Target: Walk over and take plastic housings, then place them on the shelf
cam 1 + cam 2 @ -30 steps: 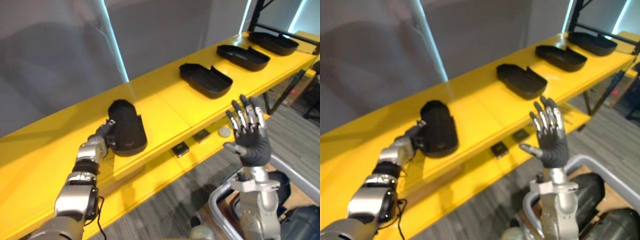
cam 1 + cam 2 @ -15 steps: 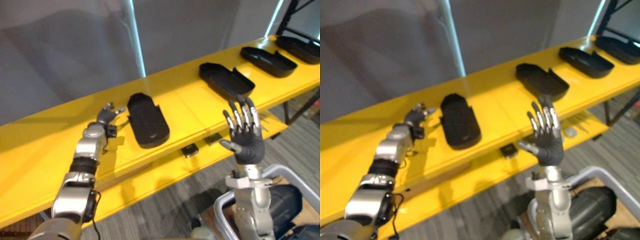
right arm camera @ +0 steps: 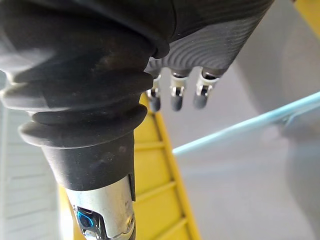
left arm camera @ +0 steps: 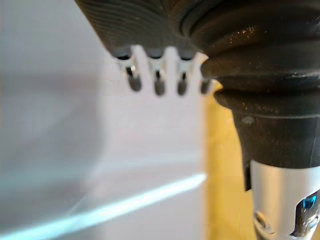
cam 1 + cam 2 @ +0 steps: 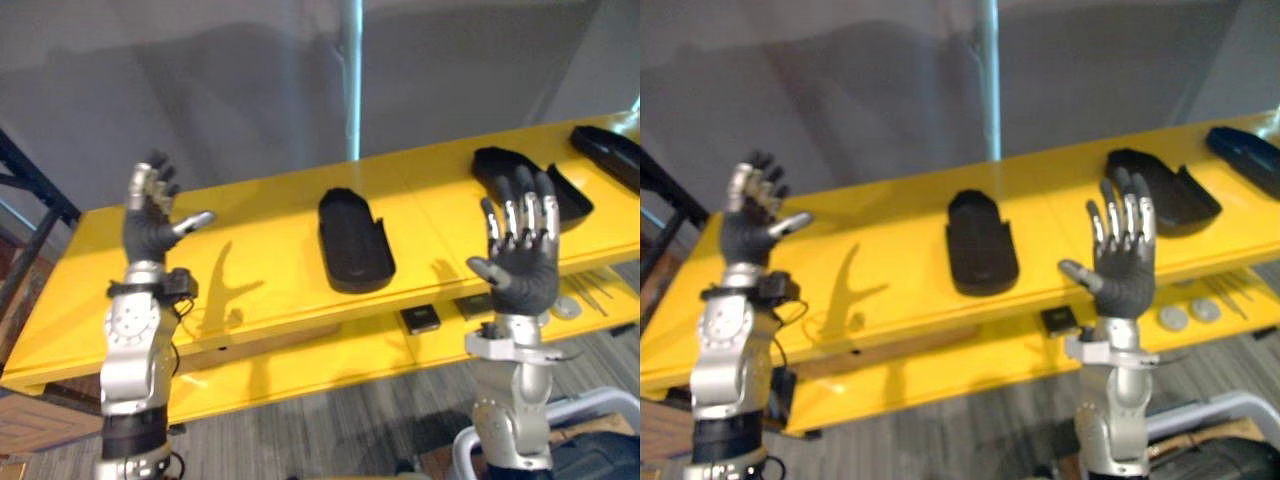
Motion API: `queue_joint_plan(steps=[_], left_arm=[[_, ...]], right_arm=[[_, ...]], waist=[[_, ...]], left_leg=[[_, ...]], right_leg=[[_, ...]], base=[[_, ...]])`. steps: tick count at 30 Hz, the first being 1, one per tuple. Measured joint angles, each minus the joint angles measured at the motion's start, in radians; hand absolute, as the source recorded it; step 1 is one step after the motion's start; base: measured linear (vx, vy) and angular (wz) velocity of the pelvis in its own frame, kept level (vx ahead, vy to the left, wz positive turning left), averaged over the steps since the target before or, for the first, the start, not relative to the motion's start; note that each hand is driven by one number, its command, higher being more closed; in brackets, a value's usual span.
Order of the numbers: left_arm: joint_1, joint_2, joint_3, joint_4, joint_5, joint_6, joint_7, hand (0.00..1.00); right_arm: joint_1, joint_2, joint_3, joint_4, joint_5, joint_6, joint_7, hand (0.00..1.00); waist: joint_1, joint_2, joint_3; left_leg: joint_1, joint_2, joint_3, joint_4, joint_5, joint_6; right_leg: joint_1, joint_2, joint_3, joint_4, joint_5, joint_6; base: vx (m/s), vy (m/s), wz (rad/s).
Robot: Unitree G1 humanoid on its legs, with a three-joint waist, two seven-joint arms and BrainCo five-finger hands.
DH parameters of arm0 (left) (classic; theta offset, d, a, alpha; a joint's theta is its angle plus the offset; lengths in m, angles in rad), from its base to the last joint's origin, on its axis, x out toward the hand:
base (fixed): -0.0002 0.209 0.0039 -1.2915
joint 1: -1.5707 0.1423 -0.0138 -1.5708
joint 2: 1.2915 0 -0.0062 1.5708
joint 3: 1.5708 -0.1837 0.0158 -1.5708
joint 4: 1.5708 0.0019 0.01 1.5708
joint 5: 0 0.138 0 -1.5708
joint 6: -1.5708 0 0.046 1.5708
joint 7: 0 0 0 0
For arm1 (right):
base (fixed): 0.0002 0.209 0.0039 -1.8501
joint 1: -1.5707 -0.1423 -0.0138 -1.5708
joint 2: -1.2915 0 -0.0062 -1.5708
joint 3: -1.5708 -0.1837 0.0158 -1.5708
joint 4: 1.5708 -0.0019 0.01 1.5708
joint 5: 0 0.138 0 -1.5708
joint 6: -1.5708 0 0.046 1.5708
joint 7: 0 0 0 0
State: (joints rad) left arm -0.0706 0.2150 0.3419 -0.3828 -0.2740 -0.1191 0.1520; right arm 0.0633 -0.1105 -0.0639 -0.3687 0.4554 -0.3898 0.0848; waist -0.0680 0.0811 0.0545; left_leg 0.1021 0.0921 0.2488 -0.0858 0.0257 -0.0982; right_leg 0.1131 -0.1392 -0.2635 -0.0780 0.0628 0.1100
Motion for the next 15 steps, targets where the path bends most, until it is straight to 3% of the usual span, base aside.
queue_joint_plan(steps=[2,4,8,11,15], left_arm=[[0.076,-0.045,0.081,-0.013,0.018,-0.085,0.078,0.00],[0.134,-0.075,0.130,-0.013,0.018,-0.122,0.142,0.00],[0.250,-0.136,0.172,0.059,0.075,-0.103,0.306,0.00],[0.317,-0.178,0.196,0.265,0.059,-0.073,0.334,0.00],[0.393,-0.196,0.210,0.589,-0.042,-0.076,0.256,0.00]], right_arm=[[0.002,0.008,-0.012,0.005,-0.013,0.014,-0.001,0.00],[0.003,0.013,-0.021,0.015,-0.043,0.026,-0.002,0.00],[0.006,0.016,-0.027,0.040,-0.082,0.042,-0.026,0.00],[0.007,0.019,-0.030,0.056,-0.091,0.042,-0.064,0.00],[0.006,0.017,-0.044,0.116,-0.105,0.042,-0.106,0.00]], waist=[[0.000,-0.006,-0.013],[0.005,-0.016,-0.023],[0.036,-0.038,-0.042],[0.050,-0.049,-0.048],[0.056,-0.077,-0.065]], left_leg=[[-0.001,-0.002,-0.022,-0.001,0.000,0.000],[-0.003,-0.001,-0.024,-0.001,0.001,-0.001],[-0.017,-0.001,-0.038,-0.002,0.004,-0.005],[-0.026,-0.003,-0.047,-0.002,0.006,-0.003],[-0.038,-0.001,-0.052,-0.002,0.008,-0.003]], right_leg=[[0.012,-0.002,-0.022,-0.001,-0.007,0.001],[0.012,-0.001,-0.026,-0.001,-0.010,-0.001],[0.006,-0.001,-0.040,-0.001,-0.016,0.000],[0.006,-0.002,-0.053,0.000,-0.017,0.001],[-0.006,-0.001,-0.061,0.003,-0.017,0.001]], base=[[-0.03,0.002,0.22],[-0.02,0.000,0.10],[-0.01,-0.004,0.10],[0.01,0.001,0.10],[0.04,-0.005,0.07]])
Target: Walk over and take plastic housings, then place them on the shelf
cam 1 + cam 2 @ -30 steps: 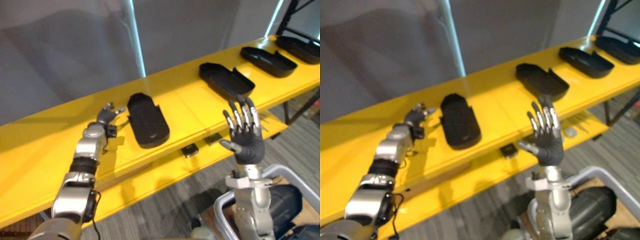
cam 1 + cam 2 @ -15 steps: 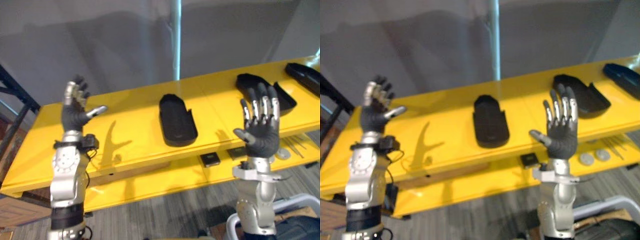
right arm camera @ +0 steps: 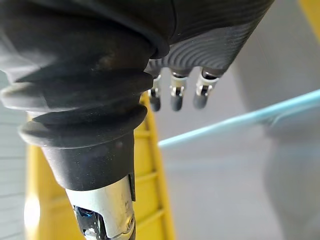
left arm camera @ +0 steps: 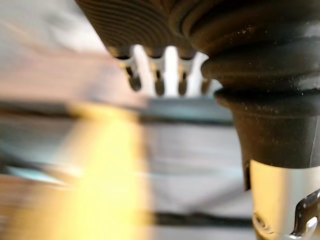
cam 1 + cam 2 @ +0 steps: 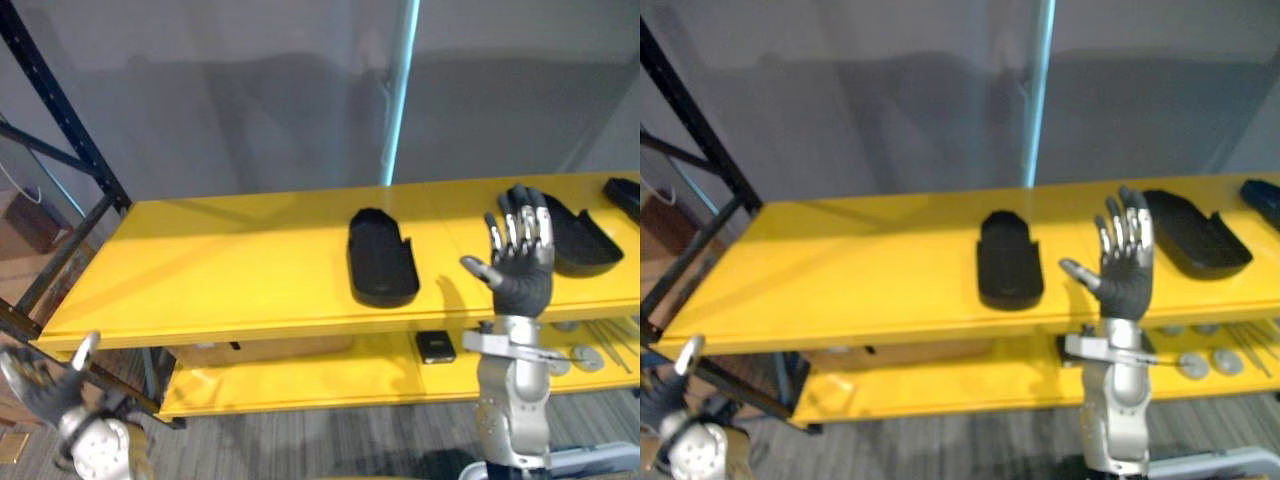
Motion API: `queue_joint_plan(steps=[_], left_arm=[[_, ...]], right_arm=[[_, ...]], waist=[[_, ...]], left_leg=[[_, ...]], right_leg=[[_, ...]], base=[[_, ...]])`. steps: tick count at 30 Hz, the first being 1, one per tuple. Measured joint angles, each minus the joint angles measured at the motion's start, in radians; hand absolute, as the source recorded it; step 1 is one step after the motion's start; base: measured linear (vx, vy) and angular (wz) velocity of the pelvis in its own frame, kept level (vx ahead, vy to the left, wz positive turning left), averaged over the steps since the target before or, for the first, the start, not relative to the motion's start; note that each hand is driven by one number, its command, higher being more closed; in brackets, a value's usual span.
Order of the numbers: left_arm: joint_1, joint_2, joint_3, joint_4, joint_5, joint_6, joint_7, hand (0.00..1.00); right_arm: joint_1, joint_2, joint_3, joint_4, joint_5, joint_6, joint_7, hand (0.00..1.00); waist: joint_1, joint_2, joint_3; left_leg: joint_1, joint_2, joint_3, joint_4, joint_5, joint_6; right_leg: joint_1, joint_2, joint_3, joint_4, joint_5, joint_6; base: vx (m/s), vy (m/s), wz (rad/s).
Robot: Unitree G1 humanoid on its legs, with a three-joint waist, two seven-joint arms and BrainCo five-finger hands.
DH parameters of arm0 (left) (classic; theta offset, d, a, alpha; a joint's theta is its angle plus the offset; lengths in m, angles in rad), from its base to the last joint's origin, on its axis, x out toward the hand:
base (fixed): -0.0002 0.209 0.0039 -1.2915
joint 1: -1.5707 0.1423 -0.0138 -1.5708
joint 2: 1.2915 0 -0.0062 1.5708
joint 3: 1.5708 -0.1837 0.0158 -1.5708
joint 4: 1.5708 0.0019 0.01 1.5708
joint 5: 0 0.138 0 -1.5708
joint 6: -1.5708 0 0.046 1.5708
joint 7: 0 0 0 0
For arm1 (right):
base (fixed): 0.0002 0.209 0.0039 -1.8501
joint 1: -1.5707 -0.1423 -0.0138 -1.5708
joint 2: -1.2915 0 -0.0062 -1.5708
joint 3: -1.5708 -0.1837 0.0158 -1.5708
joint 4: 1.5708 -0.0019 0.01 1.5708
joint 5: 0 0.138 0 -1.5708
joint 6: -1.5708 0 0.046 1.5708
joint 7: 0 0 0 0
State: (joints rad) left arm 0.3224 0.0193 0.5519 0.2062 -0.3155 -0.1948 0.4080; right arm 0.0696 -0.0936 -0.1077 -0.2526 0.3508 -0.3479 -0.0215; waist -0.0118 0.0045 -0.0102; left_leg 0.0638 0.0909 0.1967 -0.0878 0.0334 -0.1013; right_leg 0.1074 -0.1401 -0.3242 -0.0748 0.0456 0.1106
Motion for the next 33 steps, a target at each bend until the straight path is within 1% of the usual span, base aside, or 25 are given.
queue_joint_plan(steps=[1,3,4,6,7,8,9,10,11,17,21,22,25,27,28,29,31,32,33], left_arm=[[0.012,-0.001,0.008,0.091,-0.027,-0.002,-0.031,0.00],[0.021,-0.005,0.036,0.294,-0.041,-0.016,-0.104,0.00],[0.021,-0.005,0.039,0.333,-0.041,-0.017,-0.123,0.00],[0.021,-0.004,0.057,0.470,-0.064,-0.016,-0.209,0.00],[0.021,0.000,0.055,0.499,-0.074,-0.015,-0.233,0.00],[0.020,0.008,0.052,0.561,-0.081,-0.008,-0.281,0.00],[0.020,0.012,0.051,0.587,-0.082,-0.003,-0.303,0.00],[0.020,0.015,0.043,0.626,-0.104,0.006,-0.342,0.00],[-0.046,0.062,-0.180,0.718,-0.198,0.028,-0.533,0.00],[-0.047,0.061,-0.182,0.718,-0.198,0.028,-0.531,0.00],[-0.047,0.057,-0.183,0.717,-0.185,0.028,-0.485,0.00],[-0.047,0.049,-0.185,0.719,-0.167,0.028,-0.458,0.00],[-0.047,0.046,-0.214,0.762,-0.119,0.033,-0.414,0.00],[-0.046,0.042,-0.216,0.799,-0.060,0.048,-0.379,0.00],[-0.046,0.042,-0.222,0.809,-0.027,0.062,-0.359,0.00],[-0.046,0.042,-0.227,0.811,-0.008,0.066,-0.347,0.00],[-0.047,0.047,-0.245,0.818,0.004,0.066,-0.343,0.00],[-0.048,0.051,-0.258,0.824,0.003,0.065,-0.343,0.00],[-0.053,0.052,-0.261,0.825,0.002,0.065,-0.343,0.00]], right_arm=[[0.000,0.000,0.001,0.015,-0.001,0.000,-0.004,0.00],[-0.001,-0.002,0.000,0.050,-0.001,0.001,-0.013,0.00],[-0.002,-0.005,0.000,0.055,-0.001,0.002,-0.018,0.00],[-0.014,-0.022,-0.002,0.080,0.001,0.010,-0.026,0.00],[-0.018,-0.028,-0.002,0.084,0.002,0.010,-0.027,0.00],[-0.026,-0.039,-0.008,0.095,0.005,0.014,-0.030,0.00],[-0.031,-0.044,-0.012,0.102,0.008,0.017,-0.032,0.00],[-0.042,-0.054,-0.027,0.115,0.008,0.022,-0.035,0.00],[-0.048,-0.070,-0.086,0.158,-0.052,0.022,-0.046,0.00],[-0.048,-0.070,-0.084,0.158,-0.052,0.022,-0.045,0.00],[-0.053,-0.071,-0.077,0.159,-0.045,0.022,-0.019,0.00],[-0.069,-0.073,-0.077,0.159,-0.043,0.022,-0.011,0.00],[-0.125,-0.094,-0.061,0.158,-0.041,0.022,0.010,0.00],[-0.161,-0.114,-0.036,0.157,-0.040,0.022,0.042,0.00],[-0.167,-0.121,-0.024,0.151,-0.040,0.020,0.071,0.00],[-0.167,-0.123,0.000,0.150,-0.040,0.021,0.096,0.00],[-0.165,-0.122,0.044,0.147,-0.042,0.021,0.123,0.00],[-0.161,-0.122,0.058,0.135,-0.092,0.021,0.125,0.00],[-0.161,-0.123,0.062,0.130,-0.119,0.020,0.125,0.00]], waist=[[0.000,-0.006,0.000],[-0.001,-0.018,0.001],[-0.001,-0.019,0.003],[-0.001,-0.021,0.007],[-0.001,-0.021,0.008],[-0.001,-0.019,0.009],[-0.001,-0.019,0.009],[-0.001,-0.018,0.010],[-0.012,0.004,0.063],[-0.011,0.005,0.065],[-0.005,0.003,0.078],[-0.004,0.000,0.095],[-0.002,-0.004,0.124],[-0.002,-0.008,0.142],[0.000,-0.011,0.153],[0.002,-0.012,0.159],[0.005,-0.013,0.159],[0.005,-0.014,0.159],[0.004,-0.015,0.160]], left_leg=[[0.000,0.000,0.000,0.000,0.000,0.000],[0.000,-0.001,0.002,0.000,0.000,0.000],[0.000,-0.001,0.002,0.000,-0.001,0.000],[0.004,0.001,0.005,0.000,-0.002,0.000],[0.005,0.001,0.006,0.000,-0.002,0.000],[0.005,0.002,0.010,0.000,-0.005,-0.002],[0.005,0.003,0.012,0.000,-0.006,-0.003],[0.007,0.005,0.021,0.000,-0.006,-0.004],[0.056,-0.001,0.081,0.000,-0.033,-0.003],[0.057,-0.002,0.080,0.000,-0.033,-0.003],[0.056,-0.002,0.074,0.001,-0.030,-0.002],[0.055,-0.002,0.062,0.000,-0.028,-0.002],[0.045,-0.002,0.054,0.000,-0.024,-0.002],[0.040,-0.002,0.040,0.000,-0.023,-0.002],[0.039,-0.002,0.033,0.000,-0.024,-0.002],[0.038,-0.002,0.028,-0.001,-0.023,-0.003],[0.039,-0.002,0.026,-0.001,-0.020,-0.006],[0.039,-0.001,0.026,-0.001,-0.018,-0.003],[0.039,-0.001,0.026,-0.001,-0.018,-0.002]], right_leg=[[0.000,0.000,0.000,0.000,0.000,0.000],[-0.001,-0.001,0.000,0.001,0.000,0.000],[-0.002,-0.001,0.001,0.002,0.000,0.000],[-0.002,-0.002,0.004,0.009,-0.004,-0.001],[-0.002,-0.002,0.006,0.010,-0.005,-0.002],[-0.003,-0.002,0.011,0.012,-0.006,-0.003],[-0.004,-0.001,0.015,0.012,-0.007,-0.004],[-0.008,0.000,0.024,0.013,-0.009,-0.006],[0.000,-0.015,0.059,0.048,-0.035,0.010],[0.000,-0.015,0.060,0.048,-0.035,0.010],[0.000,-0.015,0.061,0.055,-0.034,0.010],[0.000,-0.015,0.060,0.061,-0.034,0.010],[-0.004,-0.016,0.053,0.067,-0.035,0.009],[-0.005,-0.016,0.047,0.071,-0.036,0.007],[-0.003,-0.016,0.040,0.072,-0.038,0.004],[0.000,-0.016,0.030,0.078,-0.044,0.004],[0.000,-0.017,0.027,0.086,-0.051,0.003],[-0.001,-0.017,0.028,0.089,-0.051,0.002],[-0.001,-0.017,0.028,0.089,-0.051,0.002]], base=[[0.00,0.000,0.00],[0.00,0.000,0.00],[0.00,0.000,0.00],[-0.03,0.001,-0.03],[-0.05,0.001,-0.07],[-0.05,0.000,-0.08],[-0.06,0.002,-0.16],[-0.03,0.002,-0.11],[-0.02,0.002,-0.09],[0.00,0.000,0.00],[0.00,0.000,0.02],[-0.01,0.000,0.09],[-0.05,0.003,0.13],[-0.05,-0.001,0.15],[-0.02,-0.007,0.19],[-0.01,-0.009,0.19],[0.02,-0.002,0.09],[0.03,0.001,0.02],[0.03,-0.001,0.01]])
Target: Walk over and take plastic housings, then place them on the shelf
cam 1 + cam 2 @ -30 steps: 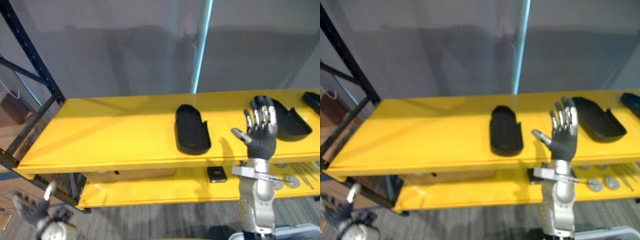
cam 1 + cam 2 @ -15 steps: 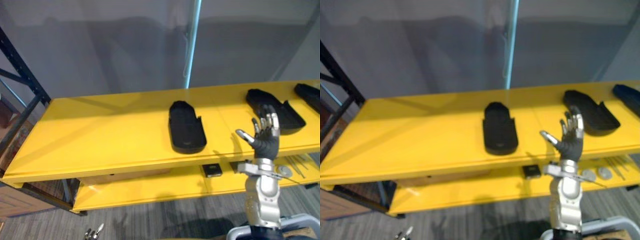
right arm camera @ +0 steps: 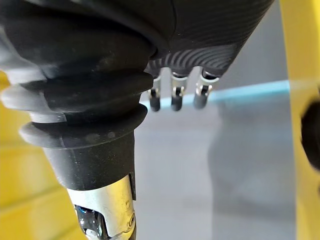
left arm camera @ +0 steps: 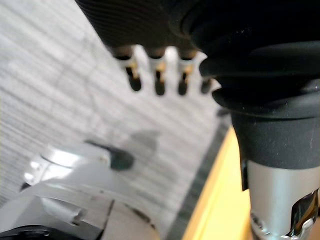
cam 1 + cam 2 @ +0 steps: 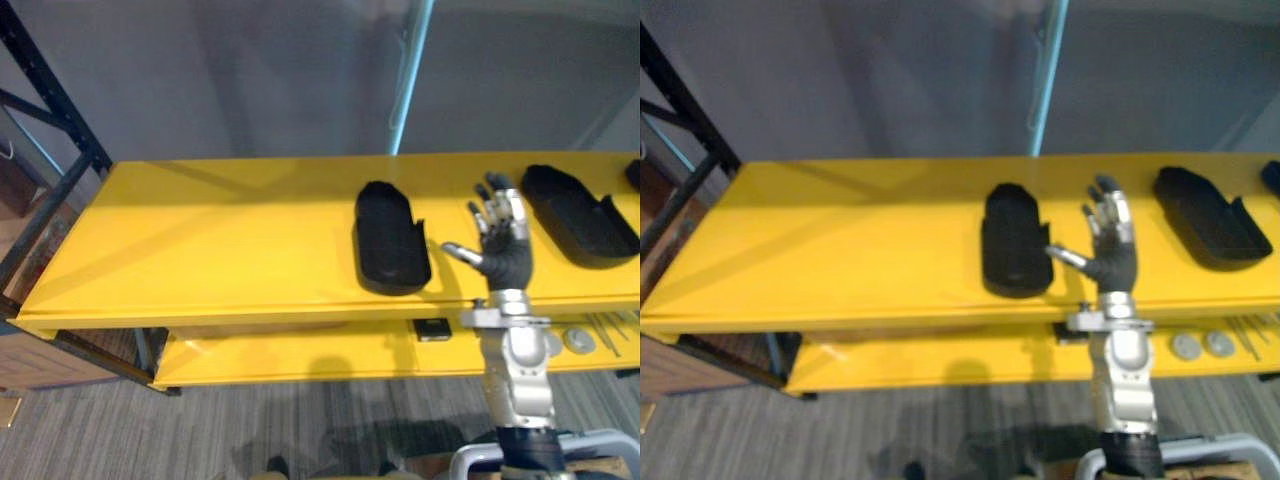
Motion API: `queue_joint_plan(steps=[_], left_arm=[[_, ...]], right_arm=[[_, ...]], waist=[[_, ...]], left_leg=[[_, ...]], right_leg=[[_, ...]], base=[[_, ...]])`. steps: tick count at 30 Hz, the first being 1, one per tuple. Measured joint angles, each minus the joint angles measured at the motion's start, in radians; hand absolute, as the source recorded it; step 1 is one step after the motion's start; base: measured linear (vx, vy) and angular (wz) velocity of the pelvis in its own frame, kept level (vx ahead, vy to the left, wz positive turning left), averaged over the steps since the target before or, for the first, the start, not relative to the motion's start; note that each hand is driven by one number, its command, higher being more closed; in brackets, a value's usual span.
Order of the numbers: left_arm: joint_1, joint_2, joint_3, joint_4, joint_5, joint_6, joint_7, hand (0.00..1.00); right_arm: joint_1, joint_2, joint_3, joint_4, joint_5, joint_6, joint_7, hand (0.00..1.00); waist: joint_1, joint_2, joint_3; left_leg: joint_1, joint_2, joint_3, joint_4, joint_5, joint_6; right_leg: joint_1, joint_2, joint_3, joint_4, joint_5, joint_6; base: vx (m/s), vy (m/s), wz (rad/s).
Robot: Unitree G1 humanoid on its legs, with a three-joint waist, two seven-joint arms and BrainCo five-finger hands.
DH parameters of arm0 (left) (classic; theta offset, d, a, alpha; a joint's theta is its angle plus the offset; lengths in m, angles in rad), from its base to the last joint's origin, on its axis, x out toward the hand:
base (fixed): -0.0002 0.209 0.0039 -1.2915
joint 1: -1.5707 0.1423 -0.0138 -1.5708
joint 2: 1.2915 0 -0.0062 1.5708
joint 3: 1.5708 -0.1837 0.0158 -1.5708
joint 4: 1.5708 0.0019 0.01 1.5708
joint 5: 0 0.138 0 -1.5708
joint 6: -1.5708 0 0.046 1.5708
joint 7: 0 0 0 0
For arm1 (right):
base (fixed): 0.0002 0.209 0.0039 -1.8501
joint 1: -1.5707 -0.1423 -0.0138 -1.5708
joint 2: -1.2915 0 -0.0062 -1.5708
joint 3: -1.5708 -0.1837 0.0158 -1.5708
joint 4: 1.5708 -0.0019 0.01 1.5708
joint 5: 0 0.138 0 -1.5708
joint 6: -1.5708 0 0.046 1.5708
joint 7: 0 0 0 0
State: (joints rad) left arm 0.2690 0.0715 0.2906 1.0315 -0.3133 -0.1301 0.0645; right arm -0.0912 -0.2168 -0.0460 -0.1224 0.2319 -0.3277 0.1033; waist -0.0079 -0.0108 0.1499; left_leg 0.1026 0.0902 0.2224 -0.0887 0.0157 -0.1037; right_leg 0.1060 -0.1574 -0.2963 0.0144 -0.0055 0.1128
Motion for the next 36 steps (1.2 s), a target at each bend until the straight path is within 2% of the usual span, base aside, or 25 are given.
queue_joint_plan(steps=[2,5,8,13,16,20,21,27,28,31,36], left_arm=[[-0.023,0.002,-0.030,0.000,0.001,-0.004,-0.002,0.00],[-0.044,0.004,-0.077,0.000,0.009,-0.017,-0.004,0.00],[-0.053,0.022,-0.120,0.000,0.010,-0.025,-0.001,0.00],[-0.058,0.050,-0.197,0.001,0.020,-0.025,0.003,0.00],[-0.067,0.065,-0.228,0.009,0.033,-0.023,0.009,0.00],[-0.074,0.080,-0.251,0.011,0.039,-0.002,0.009,0.00],[-0.075,0.082,-0.254,0.012,0.039,0.001,0.010,0.00],[-0.076,0.083,-0.256,0.032,0.049,0.013,0.008,0.00],[-0.077,0.083,-0.257,0.033,0.051,0.017,0.007,0.00],[-0.094,0.087,-0.268,0.041,0.092,0.017,0.004,0.00],[-0.108,0.098,-0.294,0.040,0.106,0.013,-0.003,0.00]], right_arm=[[0.010,-0.004,0.013,-0.046,-0.086,-0.016,-0.021,0.00],[0.039,-0.021,0.034,-0.122,-0.129,-0.024,-0.017,0.00],[0.097,-0.042,0.085,-0.186,-0.129,-0.025,0.009,0.00],[0.158,-0.062,0.218,-0.193,-0.127,-0.027,0.085,0.00],[0.157,-0.063,0.288,-0.193,-0.115,-0.053,0.128,0.00],[0.156,-0.070,0.381,-0.192,-0.190,-0.042,0.133,0.00],[0.156,-0.070,0.386,-0.191,-0.210,-0.037,0.127,0.00],[0.160,-0.107,0.388,-0.165,-0.543,0.005,-0.101,0.00],[0.162,-0.113,0.378,-0.165,-0.573,0.009,-0.120,0.00],[0.167,-0.148,0.339,-0.165,-0.622,0.023,-0.168,0.00],[0.174,-0.200,0.276,-0.165,-0.642,0.052,-0.195,0.00]], waist=[[-0.004,-0.005,0.002],[-0.008,-0.010,-0.001],[-0.010,-0.014,-0.003],[-0.011,-0.018,-0.004],[-0.011,-0.021,-0.005],[-0.011,-0.029,-0.010],[-0.011,-0.030,-0.010],[-0.008,-0.030,-0.009],[-0.008,-0.029,-0.006],[-0.009,-0.028,0.018],[-0.009,-0.023,0.039]], left_leg=[[0.000,0.001,0.001,0.000,0.001,0.000],[0.001,0.002,0.006,0.000,0.001,0.000],[0.000,0.005,0.009,0.000,0.001,0.000],[-0.003,0.014,0.030,0.000,0.003,-0.003],[-0.003,0.020,0.030,0.000,0.004,-0.006],[-0.012,0.020,0.012,0.000,0.010,-0.008],[-0.014,0.017,0.009,0.000,0.011,-0.008],[-0.019,0.013,0.009,0.000,0.013,-0.008],[-0.020,0.014,0.009,0.000,0.013,-0.008],[-0.021,0.018,0.013,0.000,0.013,-0.008],[-0.021,0.020,0.025,0.001,0.012,-0.010]], right_leg=[[-0.001,0.001,0.004,0.001,0.000,-0.001],[-0.004,0.004,0.020,0.001,-0.001,-0.003],[-0.012,0.008,0.030,0.004,-0.004,-0.008],[-0.036,0.017,0.060,0.015,-0.007,-0.013],[-0.037,0.022,0.060,0.018,-0.009,-0.016],[-0.037,0.024,0.048,0.019,-0.011,-0.019],[-0.037,0.024,0.045,0.018,-0.011,-0.018],[-0.035,0.029,0.040,0.007,-0.008,-0.013],[-0.035,0.030,0.040,0.006,-0.008,-0.013],[-0.036,0.033,0.041,0.004,-0.008,-0.013],[-0.038,0.036,0.048,-0.002,-0.006,-0.012]], base=[[0.02,0.000,0.00],[0.03,0.000,-0.05],[0.01,-0.008,-0.08],[-0.03,-0.011,-0.14],[-0.03,-0.019,-0.01],[0.00,-0.010,0.09],[0.01,0.006,0.12],[0.00,0.003,0.02],[0.00,0.000,0.00],[0.00,0.000,0.00],[0.03,-0.003,-0.04]])
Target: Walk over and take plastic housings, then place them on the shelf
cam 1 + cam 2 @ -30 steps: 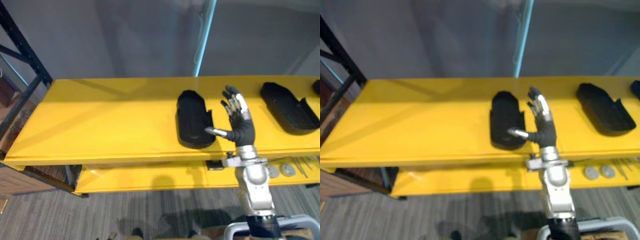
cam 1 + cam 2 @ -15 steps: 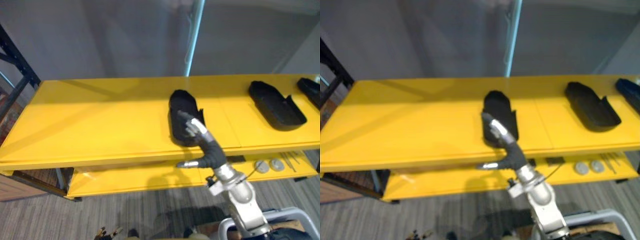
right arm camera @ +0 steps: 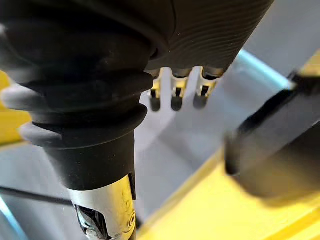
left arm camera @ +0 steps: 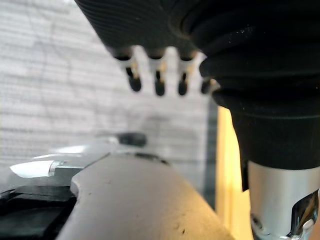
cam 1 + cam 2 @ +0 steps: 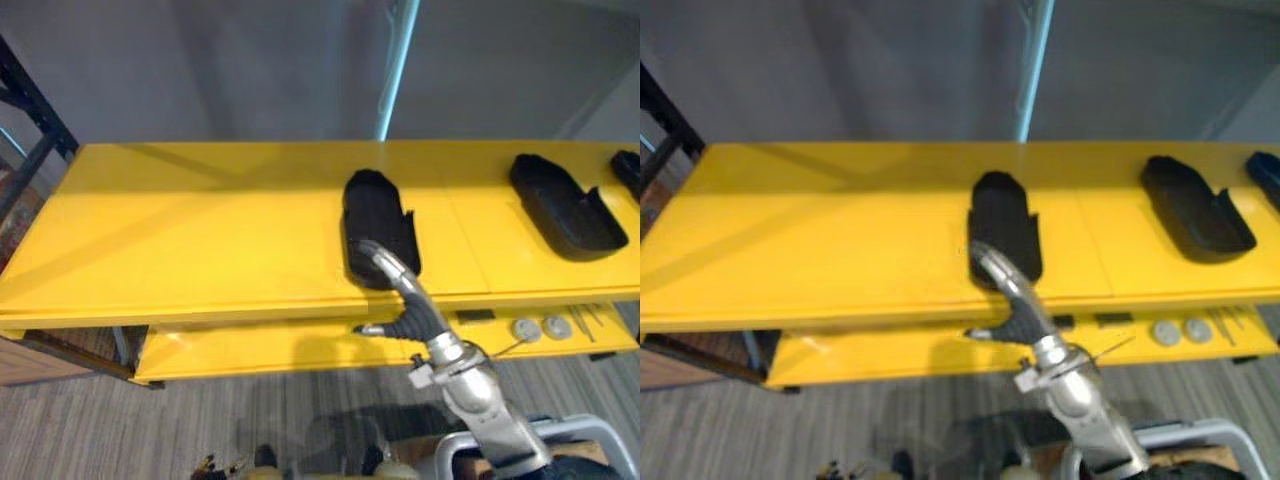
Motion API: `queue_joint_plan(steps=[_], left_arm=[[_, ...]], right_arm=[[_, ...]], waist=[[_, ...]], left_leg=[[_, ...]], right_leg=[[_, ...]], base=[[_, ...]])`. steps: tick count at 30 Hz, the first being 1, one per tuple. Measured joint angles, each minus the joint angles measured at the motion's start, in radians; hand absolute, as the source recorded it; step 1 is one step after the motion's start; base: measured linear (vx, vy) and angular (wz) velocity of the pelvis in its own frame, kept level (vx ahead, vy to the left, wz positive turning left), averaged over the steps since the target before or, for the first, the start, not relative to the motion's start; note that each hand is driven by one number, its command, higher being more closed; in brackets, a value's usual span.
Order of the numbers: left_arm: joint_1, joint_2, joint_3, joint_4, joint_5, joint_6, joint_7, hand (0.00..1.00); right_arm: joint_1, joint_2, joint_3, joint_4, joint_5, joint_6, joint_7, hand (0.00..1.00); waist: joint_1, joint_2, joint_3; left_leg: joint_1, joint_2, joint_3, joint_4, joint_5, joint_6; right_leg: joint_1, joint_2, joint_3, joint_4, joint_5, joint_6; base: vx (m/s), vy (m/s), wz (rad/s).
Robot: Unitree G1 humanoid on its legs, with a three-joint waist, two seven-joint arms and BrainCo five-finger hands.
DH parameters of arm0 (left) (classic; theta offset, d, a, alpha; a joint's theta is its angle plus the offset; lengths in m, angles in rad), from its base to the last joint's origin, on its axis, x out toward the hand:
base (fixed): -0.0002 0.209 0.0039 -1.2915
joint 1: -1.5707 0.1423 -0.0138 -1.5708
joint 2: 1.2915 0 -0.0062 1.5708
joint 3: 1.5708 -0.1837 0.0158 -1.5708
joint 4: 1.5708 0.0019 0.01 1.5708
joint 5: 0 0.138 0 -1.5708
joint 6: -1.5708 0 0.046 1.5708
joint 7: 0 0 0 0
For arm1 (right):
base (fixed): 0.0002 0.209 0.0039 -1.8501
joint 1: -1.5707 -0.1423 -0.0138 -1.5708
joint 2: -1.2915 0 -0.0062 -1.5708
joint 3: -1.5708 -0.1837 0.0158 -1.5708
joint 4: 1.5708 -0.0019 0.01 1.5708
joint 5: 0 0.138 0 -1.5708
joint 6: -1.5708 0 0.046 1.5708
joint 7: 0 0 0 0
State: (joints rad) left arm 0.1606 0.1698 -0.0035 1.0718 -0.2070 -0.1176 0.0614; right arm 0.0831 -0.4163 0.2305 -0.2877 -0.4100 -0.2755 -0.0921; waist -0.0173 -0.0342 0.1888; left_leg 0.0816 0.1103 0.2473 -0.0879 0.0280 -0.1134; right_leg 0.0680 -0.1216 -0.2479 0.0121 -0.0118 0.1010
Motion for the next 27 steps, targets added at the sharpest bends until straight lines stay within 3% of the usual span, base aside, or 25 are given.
queue_joint_plan(steps=[9,20,27], left_arm=[[-0.002,0.018,-0.050,-0.034,-0.013,-0.007,-0.005,0.00],[-0.002,0.009,-0.050,-0.041,-0.021,0.025,-0.005,0.00],[-0.034,0.000,-0.049,-0.078,-0.031,0.026,-0.005,0.00]], right_arm=[[0.025,-0.017,-0.054,0.025,0.001,0.018,-0.024,0.00],[-0.103,-0.008,-0.050,0.333,0.004,0.024,-0.108,0.00],[-0.303,-0.004,-0.056,0.415,0.003,0.042,-0.195,0.00]], waist=[[-0.001,0.003,0.002],[0.005,0.025,0.012],[0.010,0.049,0.116]], left_leg=[[0.006,0.000,0.006,0.002,0.000,0.000],[-0.013,-0.009,-0.033,0.004,0.010,0.005],[-0.097,-0.015,-0.072,0.099,-0.012,0.026]], right_leg=[[0.002,0.000,0.000,0.000,0.000,0.000],[0.003,-0.015,-0.033,0.009,-0.001,0.002],[-0.039,-0.036,-0.057,0.053,0.000,0.003]], base=[[0.02,-0.001,-0.01],[-0.01,0.007,0.10],[-0.04,0.022,0.14]])
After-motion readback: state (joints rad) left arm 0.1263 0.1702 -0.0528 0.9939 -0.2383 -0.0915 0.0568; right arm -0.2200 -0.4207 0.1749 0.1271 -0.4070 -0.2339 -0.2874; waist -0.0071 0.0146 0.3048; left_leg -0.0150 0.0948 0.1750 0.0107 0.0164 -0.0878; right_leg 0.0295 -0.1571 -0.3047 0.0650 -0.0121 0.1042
